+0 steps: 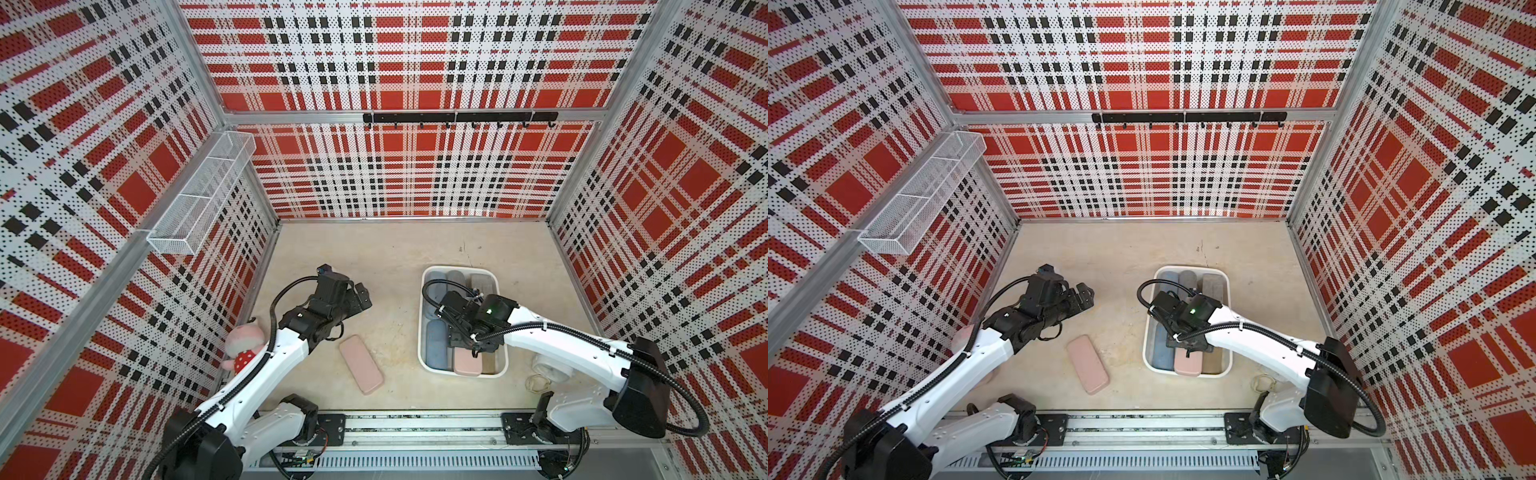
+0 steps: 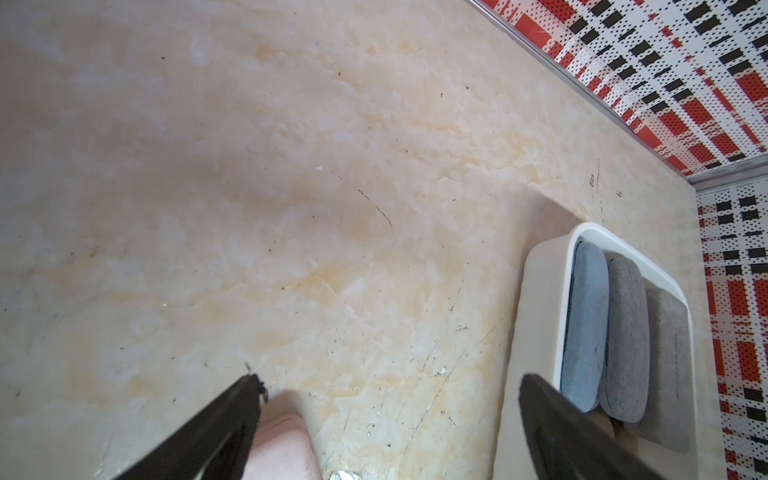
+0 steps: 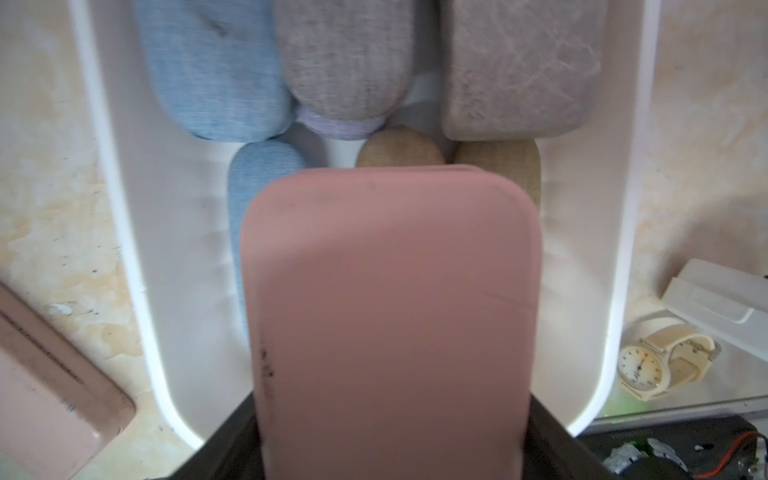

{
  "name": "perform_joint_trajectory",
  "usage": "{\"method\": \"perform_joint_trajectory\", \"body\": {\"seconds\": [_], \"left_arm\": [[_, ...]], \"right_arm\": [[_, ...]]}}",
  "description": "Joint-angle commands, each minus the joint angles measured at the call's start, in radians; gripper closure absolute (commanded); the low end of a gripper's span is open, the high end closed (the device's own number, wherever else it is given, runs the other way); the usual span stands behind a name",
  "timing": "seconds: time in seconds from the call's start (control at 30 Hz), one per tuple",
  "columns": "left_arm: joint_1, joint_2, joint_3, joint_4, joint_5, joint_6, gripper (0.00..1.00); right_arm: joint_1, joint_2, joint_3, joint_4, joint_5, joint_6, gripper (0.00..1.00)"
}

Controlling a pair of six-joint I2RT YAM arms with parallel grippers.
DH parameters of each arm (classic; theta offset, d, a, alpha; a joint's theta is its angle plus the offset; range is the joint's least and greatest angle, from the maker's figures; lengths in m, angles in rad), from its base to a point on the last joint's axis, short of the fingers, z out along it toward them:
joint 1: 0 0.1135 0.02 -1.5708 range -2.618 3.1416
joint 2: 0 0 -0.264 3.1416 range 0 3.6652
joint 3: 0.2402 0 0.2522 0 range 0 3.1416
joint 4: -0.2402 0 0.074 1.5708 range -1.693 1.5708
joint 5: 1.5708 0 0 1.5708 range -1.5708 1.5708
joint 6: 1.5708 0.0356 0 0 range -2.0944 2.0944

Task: Put the glasses cases into the storage boxes
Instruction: Place the glasses case in the storage box.

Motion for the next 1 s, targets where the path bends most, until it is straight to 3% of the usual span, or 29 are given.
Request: {"method": "perform_joint_trajectory", "body": {"seconds": [0.0, 0.4, 0.97], "left_arm": [[-0.005, 0.005, -0.001, 0.020, -0.022, -0.004, 0.00], [-0.008, 0.005, -0.021, 0.028, -0.019, -0.013, 0.00], [-0.009, 0.015, -0.027, 0.031, -0.024, -0.016, 0.00]], "right_arm": [[-0.032, -0.044, -0.031, 0.028, -0.018, 0.016, 0.30], [-0.142, -0.036, -0.115, 0.096, -0.054, -0.093, 0.30], [-0.238, 0.063, -0.088, 0.119, -0.035, -0.233, 0.30]]}}
